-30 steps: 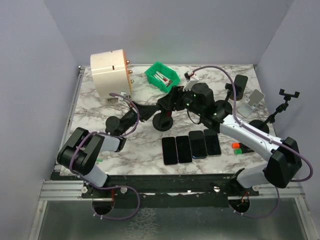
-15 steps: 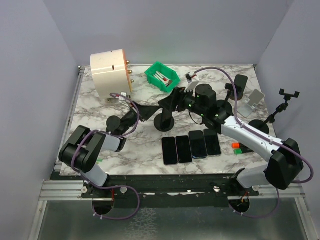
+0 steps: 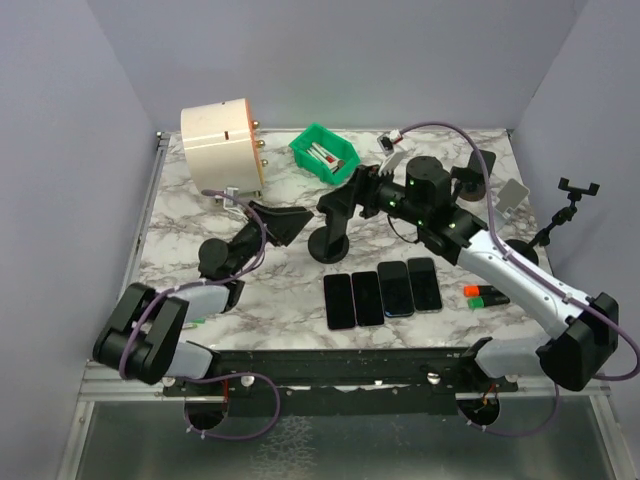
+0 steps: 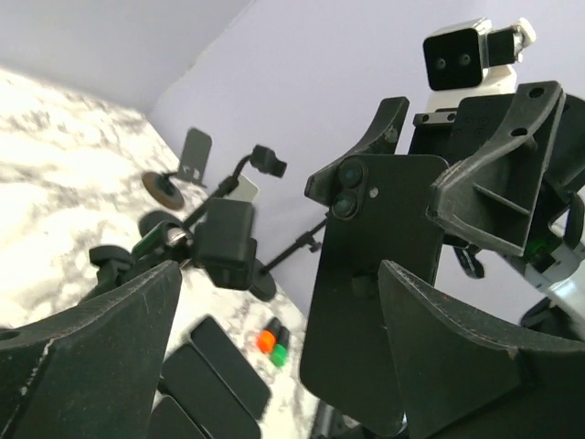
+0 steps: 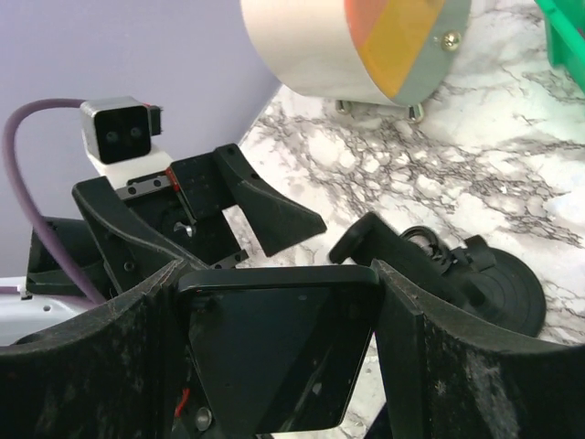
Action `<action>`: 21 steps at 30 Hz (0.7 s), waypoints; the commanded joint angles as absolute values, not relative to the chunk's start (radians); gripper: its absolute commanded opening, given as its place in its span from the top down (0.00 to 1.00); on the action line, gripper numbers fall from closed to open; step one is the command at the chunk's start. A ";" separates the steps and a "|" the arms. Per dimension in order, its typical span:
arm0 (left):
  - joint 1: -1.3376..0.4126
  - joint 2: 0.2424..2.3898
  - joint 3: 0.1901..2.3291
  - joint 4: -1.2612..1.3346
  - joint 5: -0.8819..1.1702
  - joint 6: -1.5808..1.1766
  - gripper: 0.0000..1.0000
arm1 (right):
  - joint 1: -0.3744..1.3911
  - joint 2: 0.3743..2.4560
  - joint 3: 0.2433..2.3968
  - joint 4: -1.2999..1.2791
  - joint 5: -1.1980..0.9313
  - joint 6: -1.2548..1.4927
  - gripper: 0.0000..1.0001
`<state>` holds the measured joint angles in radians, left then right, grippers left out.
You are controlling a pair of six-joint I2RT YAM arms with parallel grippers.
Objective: Remove the phone from the phone stand
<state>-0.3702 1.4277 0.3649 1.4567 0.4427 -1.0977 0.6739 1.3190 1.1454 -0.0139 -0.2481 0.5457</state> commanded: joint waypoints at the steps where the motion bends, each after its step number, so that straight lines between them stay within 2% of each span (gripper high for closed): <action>1: -0.367 1.223 0.370 1.214 0.391 -0.916 0.10 | 0.672 1.258 1.213 -0.060 -0.335 0.550 1.00; 2: -0.367 1.171 0.377 1.143 0.396 -0.874 0.10 | 0.672 1.250 1.217 -0.069 -0.347 0.543 1.00; 4: -0.367 1.064 0.392 1.010 0.422 -0.798 0.02 | 0.672 1.227 1.220 -0.086 -0.359 0.530 1.00; 11: -0.372 0.768 0.437 0.702 0.575 -0.641 0.01 | 0.673 1.167 1.232 -0.188 -0.274 0.511 1.00; 14: -0.397 0.739 0.511 0.477 0.571 -0.529 0.01 | 0.675 1.186 1.266 -0.260 -0.223 0.545 1.00; 17: -0.480 0.759 0.616 0.261 0.482 -0.406 0.01 | 0.678 1.207 1.292 -0.311 -0.175 0.567 1.00; 21: -0.635 0.798 0.715 0.134 0.336 -0.333 0.01 | 0.681 1.220 1.304 -0.335 -0.131 0.589 1.00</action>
